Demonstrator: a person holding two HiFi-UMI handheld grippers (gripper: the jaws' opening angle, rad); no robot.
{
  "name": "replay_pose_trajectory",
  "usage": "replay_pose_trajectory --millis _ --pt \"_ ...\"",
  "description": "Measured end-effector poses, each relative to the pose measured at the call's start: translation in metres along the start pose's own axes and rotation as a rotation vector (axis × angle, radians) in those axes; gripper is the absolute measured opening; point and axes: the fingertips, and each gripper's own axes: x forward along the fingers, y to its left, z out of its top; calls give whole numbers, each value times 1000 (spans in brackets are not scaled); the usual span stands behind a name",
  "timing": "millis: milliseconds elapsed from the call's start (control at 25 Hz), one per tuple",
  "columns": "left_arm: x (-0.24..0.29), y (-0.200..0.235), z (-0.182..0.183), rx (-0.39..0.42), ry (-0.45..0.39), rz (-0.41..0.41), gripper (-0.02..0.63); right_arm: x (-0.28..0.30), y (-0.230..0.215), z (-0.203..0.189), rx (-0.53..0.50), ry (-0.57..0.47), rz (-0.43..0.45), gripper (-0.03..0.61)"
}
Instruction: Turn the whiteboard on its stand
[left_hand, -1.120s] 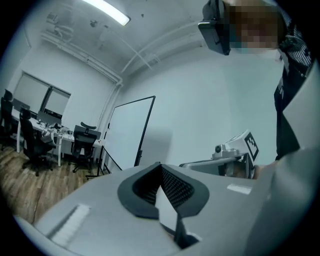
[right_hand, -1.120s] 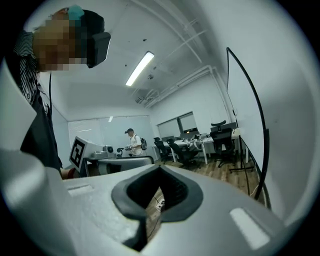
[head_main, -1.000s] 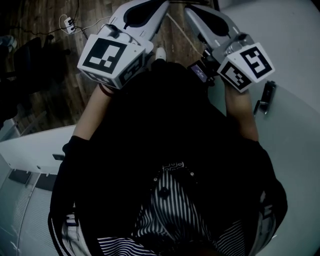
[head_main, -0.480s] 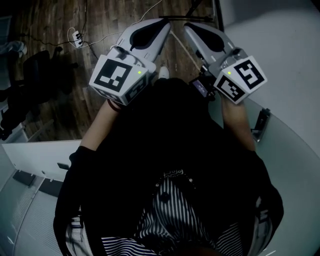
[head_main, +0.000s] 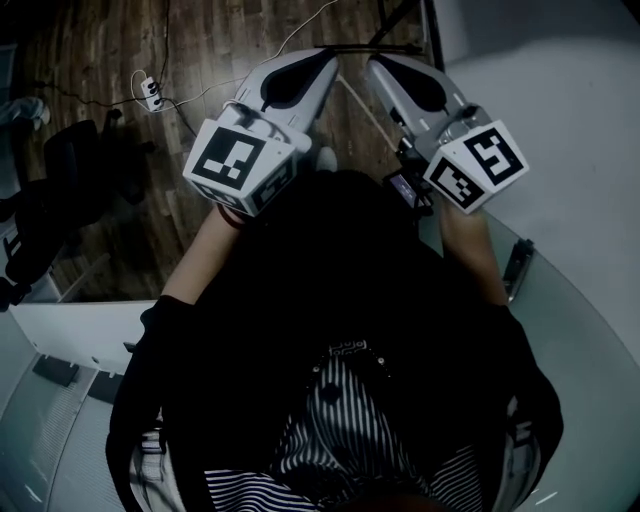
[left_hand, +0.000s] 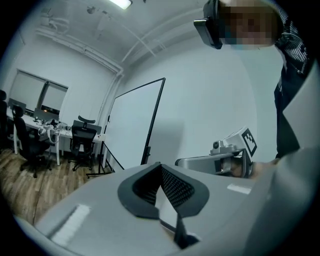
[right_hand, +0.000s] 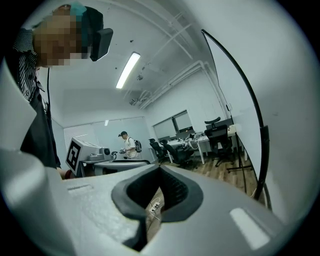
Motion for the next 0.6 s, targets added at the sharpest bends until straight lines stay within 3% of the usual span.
replay_pose_trajectory --millis 160,360,600 --pt "-7 -9 -12 39 -32 -57 3 -11 17 -15 -40 -34 -54 2" --pt "9 8 31 79 -60 -130 3 2 6 27 -73 -57 -122 2" --pt "13 -2 28 126 -73 -211 3 -10 2 25 -86 -129 -207 2"
